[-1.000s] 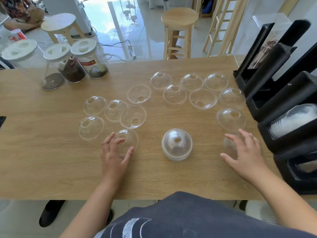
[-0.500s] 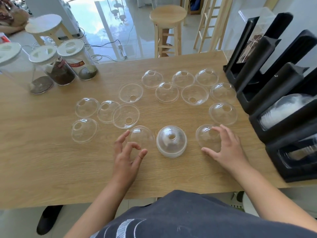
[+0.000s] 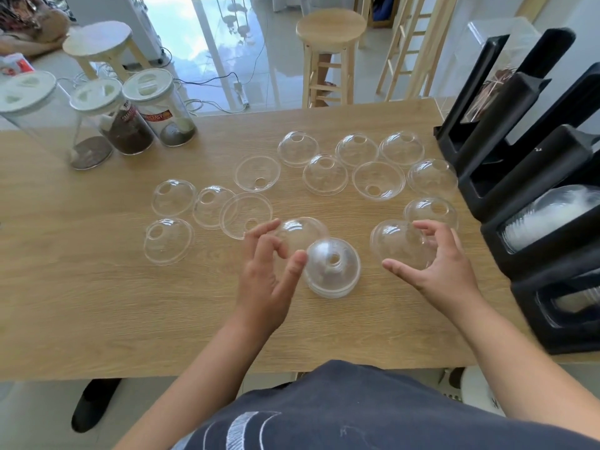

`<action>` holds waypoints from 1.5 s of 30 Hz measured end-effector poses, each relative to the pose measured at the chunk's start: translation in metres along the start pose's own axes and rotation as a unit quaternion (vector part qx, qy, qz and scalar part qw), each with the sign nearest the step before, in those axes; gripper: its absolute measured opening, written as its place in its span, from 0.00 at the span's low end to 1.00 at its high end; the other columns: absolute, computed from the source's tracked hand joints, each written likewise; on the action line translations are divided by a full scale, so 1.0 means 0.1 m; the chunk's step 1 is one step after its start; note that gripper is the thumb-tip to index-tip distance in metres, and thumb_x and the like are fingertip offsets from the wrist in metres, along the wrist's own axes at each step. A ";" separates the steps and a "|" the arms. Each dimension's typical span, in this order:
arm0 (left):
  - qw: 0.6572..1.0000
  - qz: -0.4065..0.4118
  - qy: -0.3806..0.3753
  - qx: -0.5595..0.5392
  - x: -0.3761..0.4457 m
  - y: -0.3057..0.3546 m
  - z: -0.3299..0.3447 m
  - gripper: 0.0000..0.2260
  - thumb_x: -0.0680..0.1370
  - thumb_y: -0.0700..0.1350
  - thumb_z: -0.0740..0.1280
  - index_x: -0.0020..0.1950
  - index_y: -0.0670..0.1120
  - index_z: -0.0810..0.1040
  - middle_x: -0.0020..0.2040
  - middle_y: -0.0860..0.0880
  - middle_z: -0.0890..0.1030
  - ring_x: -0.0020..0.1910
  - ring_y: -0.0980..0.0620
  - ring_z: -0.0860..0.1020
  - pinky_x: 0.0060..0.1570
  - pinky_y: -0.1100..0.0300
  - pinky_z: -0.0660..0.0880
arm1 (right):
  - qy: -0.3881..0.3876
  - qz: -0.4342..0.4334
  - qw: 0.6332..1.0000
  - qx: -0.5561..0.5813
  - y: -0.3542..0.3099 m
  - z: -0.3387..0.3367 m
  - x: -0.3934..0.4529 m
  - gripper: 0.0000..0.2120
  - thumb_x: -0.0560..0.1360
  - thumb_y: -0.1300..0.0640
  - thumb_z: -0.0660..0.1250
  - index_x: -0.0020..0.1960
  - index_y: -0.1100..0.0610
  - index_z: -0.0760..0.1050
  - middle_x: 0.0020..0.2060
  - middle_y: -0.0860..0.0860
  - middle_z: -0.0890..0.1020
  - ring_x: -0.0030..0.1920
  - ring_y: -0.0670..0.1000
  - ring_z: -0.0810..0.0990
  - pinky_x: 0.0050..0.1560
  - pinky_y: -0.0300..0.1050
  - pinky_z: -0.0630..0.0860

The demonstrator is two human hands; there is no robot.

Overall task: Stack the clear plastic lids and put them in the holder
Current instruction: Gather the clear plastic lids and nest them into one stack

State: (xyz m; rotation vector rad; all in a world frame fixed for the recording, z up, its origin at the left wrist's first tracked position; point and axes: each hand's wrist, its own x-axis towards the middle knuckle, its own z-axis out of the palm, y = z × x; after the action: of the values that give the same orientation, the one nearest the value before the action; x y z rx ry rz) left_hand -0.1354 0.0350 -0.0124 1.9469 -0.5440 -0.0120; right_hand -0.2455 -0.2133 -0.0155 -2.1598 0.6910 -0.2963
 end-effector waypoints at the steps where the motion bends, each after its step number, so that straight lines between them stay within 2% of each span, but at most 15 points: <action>1: 0.999 0.024 -0.022 0.020 0.03 0.03 0.07 0.16 0.75 0.65 0.64 0.45 0.53 0.70 0.65 0.58 0.68 0.68 0.51 0.71 0.65 0.52 0.71 | 0.002 -0.009 1.000 0.012 -0.04 -0.01 0.00 0.35 0.61 0.44 0.79 0.63 0.41 0.66 0.62 0.45 0.68 0.62 0.44 0.69 0.60 0.45 0.68; 3: 0.993 0.052 -0.076 0.073 0.08 0.05 0.21 0.18 0.73 0.64 0.67 0.46 0.51 0.70 0.64 0.54 0.68 0.66 0.56 0.69 0.62 0.65 0.67 | 0.008 -0.028 0.999 0.034 -0.11 -0.03 0.01 0.35 0.61 0.45 0.80 0.62 0.40 0.66 0.62 0.44 0.68 0.62 0.45 0.70 0.61 0.43 0.67; 5: 0.984 0.058 -0.120 0.120 0.10 0.02 0.32 0.19 0.71 0.62 0.70 0.47 0.50 0.70 0.65 0.53 0.68 0.64 0.58 0.67 0.59 0.68 0.64 | 0.017 -0.045 0.998 0.048 -0.16 -0.04 0.00 0.35 0.61 0.45 0.79 0.62 0.39 0.66 0.62 0.44 0.68 0.62 0.45 0.70 0.61 0.41 0.66; 10: 0.979 0.079 -0.135 0.128 0.13 -0.05 0.47 0.31 0.67 0.58 0.75 0.63 0.52 0.64 0.64 0.49 0.73 0.63 0.48 0.73 0.59 0.55 0.71 | 0.010 -0.069 0.995 0.073 -0.23 -0.08 -0.01 0.34 0.62 0.44 0.79 0.63 0.38 0.66 0.62 0.44 0.68 0.63 0.44 0.71 0.63 0.40 0.66; 14: 0.984 0.078 -0.117 0.106 0.12 -0.11 0.53 0.42 0.66 0.56 0.79 0.71 0.55 0.56 0.63 0.53 0.74 0.62 0.49 0.75 0.59 0.53 0.72 | 0.000 -0.082 0.994 0.075 -0.26 -0.05 -0.04 0.35 0.62 0.45 0.79 0.63 0.38 0.66 0.61 0.43 0.69 0.63 0.36 0.69 0.63 0.34 0.65; 17: 0.987 0.077 -0.110 0.091 0.10 -0.20 0.53 0.45 0.65 0.58 0.78 0.73 0.52 0.54 0.65 0.50 0.75 0.64 0.50 0.75 0.61 0.47 0.74 | -0.021 -0.092 0.993 0.075 -0.28 0.01 -0.04 0.34 0.62 0.45 0.79 0.63 0.39 0.66 0.61 0.42 0.69 0.63 0.33 0.66 0.62 0.31 0.63; 24: 0.990 0.087 -0.100 0.046 -0.02 -0.21 0.38 0.56 0.63 0.66 0.76 0.78 0.44 0.50 0.76 0.47 0.64 0.74 0.51 0.65 0.71 0.47 0.66 | -0.121 -0.134 0.982 0.055 -0.34 0.34 0.08 0.35 0.62 0.43 0.78 0.66 0.42 0.68 0.63 0.44 0.69 0.63 0.42 0.70 0.64 0.39 0.67; 27: 0.992 0.074 -0.094 0.028 -0.11 -0.27 0.17 0.49 0.67 0.68 0.72 0.78 0.50 0.51 0.76 0.46 0.60 0.74 0.47 0.64 0.72 0.56 0.61 | -0.155 -0.157 0.975 0.032 -0.33 0.50 0.11 0.35 0.63 0.44 0.78 0.66 0.43 0.68 0.63 0.45 0.69 0.64 0.44 0.70 0.65 0.43 0.68; 30: 0.997 0.023 -0.057 0.047 -0.13 -0.35 -0.03 0.37 0.74 0.66 0.63 0.77 0.52 0.56 0.75 0.49 0.61 0.74 0.51 0.62 0.72 0.59 0.59 | -0.184 -0.167 0.969 -0.003 -0.29 0.61 0.12 0.36 0.62 0.40 0.75 0.66 0.38 0.66 0.65 0.44 0.68 0.66 0.48 0.69 0.67 0.51 0.69; 32: 0.992 0.006 -0.017 0.126 -0.06 -0.45 -0.14 0.28 0.76 0.61 0.62 0.73 0.51 0.66 0.74 0.51 0.63 0.73 0.54 0.62 0.70 0.57 0.58 | -0.196 -0.163 0.967 -0.025 -0.27 0.65 0.13 0.35 0.61 0.36 0.73 0.66 0.35 0.64 0.66 0.43 0.67 0.67 0.50 0.68 0.66 0.55 0.69; 34: 0.974 0.003 -0.005 0.226 0.07 -0.57 -0.21 0.20 0.75 0.57 0.64 0.64 0.50 0.76 0.73 0.49 0.65 0.71 0.49 0.62 0.70 0.52 0.58 | -0.192 -0.167 0.967 -0.031 -0.25 0.66 0.14 0.35 0.61 0.35 0.72 0.66 0.34 0.64 0.66 0.42 0.67 0.66 0.51 0.68 0.66 0.56 0.69; 38: 0.925 -0.009 -0.069 0.373 0.25 -0.72 -0.28 0.09 0.73 0.46 0.72 0.53 0.51 0.81 0.75 0.49 0.66 0.75 0.43 0.54 0.72 0.40 0.57 | -0.194 -0.180 0.964 -0.039 -0.24 0.61 0.16 0.38 0.60 0.34 0.73 0.67 0.34 0.63 0.68 0.42 0.66 0.68 0.49 0.66 0.68 0.54 0.67; 40: 0.911 -0.001 -0.080 0.405 0.27 -0.75 -0.27 0.10 0.72 0.42 0.72 0.52 0.51 0.81 0.70 0.51 0.73 0.75 0.45 0.54 0.71 0.39 0.56 | -0.171 -0.174 0.970 -0.011 -0.21 0.55 0.20 0.39 0.62 0.32 0.72 0.70 0.37 0.63 0.69 0.43 0.66 0.70 0.47 0.64 0.70 0.51 0.63; 42: 0.908 0.021 -0.067 0.412 0.27 -0.79 -0.26 0.12 0.71 0.38 0.72 0.53 0.50 0.83 0.60 0.52 0.80 0.73 0.44 0.58 0.68 0.35 0.62 | -0.112 -0.146 0.983 0.015 -0.14 0.44 0.26 0.33 0.69 0.33 0.66 0.70 0.41 0.65 0.69 0.46 0.67 0.70 0.47 0.64 0.70 0.50 0.62; 45: 0.932 0.086 -0.004 0.352 0.29 -0.73 -0.27 0.11 0.75 0.39 0.66 0.53 0.49 0.85 0.50 0.53 0.84 0.67 0.41 0.68 0.61 0.40 0.72 | -0.005 -0.094 0.994 -0.062 0.07 0.22 0.39 0.24 0.75 0.40 0.63 0.69 0.47 0.68 0.67 0.50 0.70 0.69 0.52 0.65 0.69 0.51 0.61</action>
State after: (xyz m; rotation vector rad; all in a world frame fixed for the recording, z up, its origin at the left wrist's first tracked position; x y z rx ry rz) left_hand -0.0762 0.0717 -0.0571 2.5826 -0.7981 0.3292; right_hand -0.2061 -0.2247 -0.0358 -2.3480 0.5124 -0.3496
